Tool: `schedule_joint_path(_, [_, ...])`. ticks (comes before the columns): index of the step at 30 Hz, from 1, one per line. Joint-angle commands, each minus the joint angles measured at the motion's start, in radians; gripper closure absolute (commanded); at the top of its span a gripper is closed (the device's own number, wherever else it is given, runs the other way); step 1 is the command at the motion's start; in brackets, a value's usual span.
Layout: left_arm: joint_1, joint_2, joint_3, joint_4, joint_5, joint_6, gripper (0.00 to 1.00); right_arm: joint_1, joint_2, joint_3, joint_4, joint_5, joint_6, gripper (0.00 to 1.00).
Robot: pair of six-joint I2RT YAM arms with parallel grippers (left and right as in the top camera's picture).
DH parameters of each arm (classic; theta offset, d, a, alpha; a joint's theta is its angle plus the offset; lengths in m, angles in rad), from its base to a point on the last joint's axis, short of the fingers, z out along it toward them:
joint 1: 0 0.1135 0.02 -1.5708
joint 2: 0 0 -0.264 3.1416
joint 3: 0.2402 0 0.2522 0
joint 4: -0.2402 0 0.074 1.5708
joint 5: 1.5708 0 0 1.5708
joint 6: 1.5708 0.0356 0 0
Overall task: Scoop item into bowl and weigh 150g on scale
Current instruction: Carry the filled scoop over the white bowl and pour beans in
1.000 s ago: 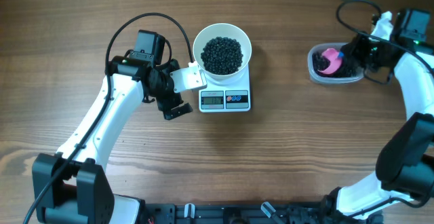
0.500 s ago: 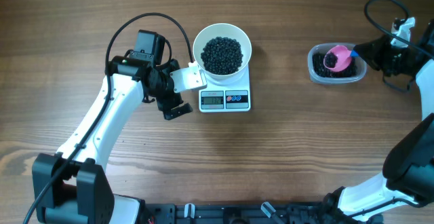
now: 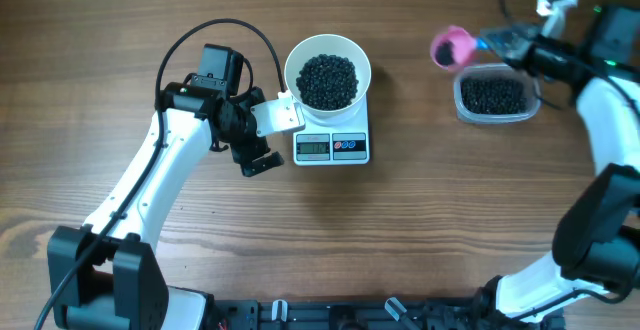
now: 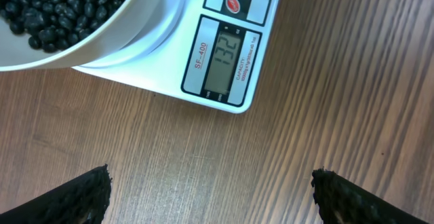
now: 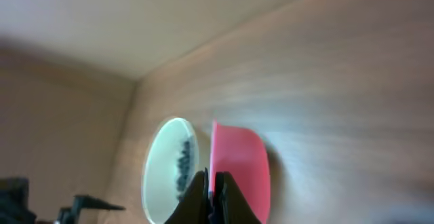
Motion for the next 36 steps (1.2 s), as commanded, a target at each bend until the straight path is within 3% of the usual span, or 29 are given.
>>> schedule_joint_path(1, [-0.005, -0.003, 0.009, -0.001, 0.012, 0.019, 0.0, 0.131, 0.012, 0.002, 0.166, -0.041, 0.129, 0.96])
schedule_joint_path(7, [-0.005, -0.003, 0.009, -0.001, 0.012, 0.019, 0.0, 0.299, 0.012, 0.002, 0.375, -0.015, 0.13, 0.96])
schedule_joint_path(10, [-0.005, -0.003, 0.009, -0.001, 0.012, 0.019, 0.0, 0.367, 0.012, 0.002, 0.4, 0.008, -0.014, 0.96])
schedule_joint_path(17, [-0.005, -0.003, 0.009, -0.001, 0.012, 0.019, 0.0, 0.472, 0.011, 0.002, 0.398, 0.156, -0.306, 0.96])
schedule_joint_path(26, [-0.005, -0.003, 0.009, -0.001, 0.012, 0.019, 0.0, 0.476, -0.031, 0.045, 0.382, 0.264, -0.492, 0.96])
schedule_joint_path(36, [-0.005, -0.003, 0.009, -0.001, 0.012, 0.019, 0.0, 0.517, -0.083, 0.045, 0.2, 0.374, -0.758, 0.96])
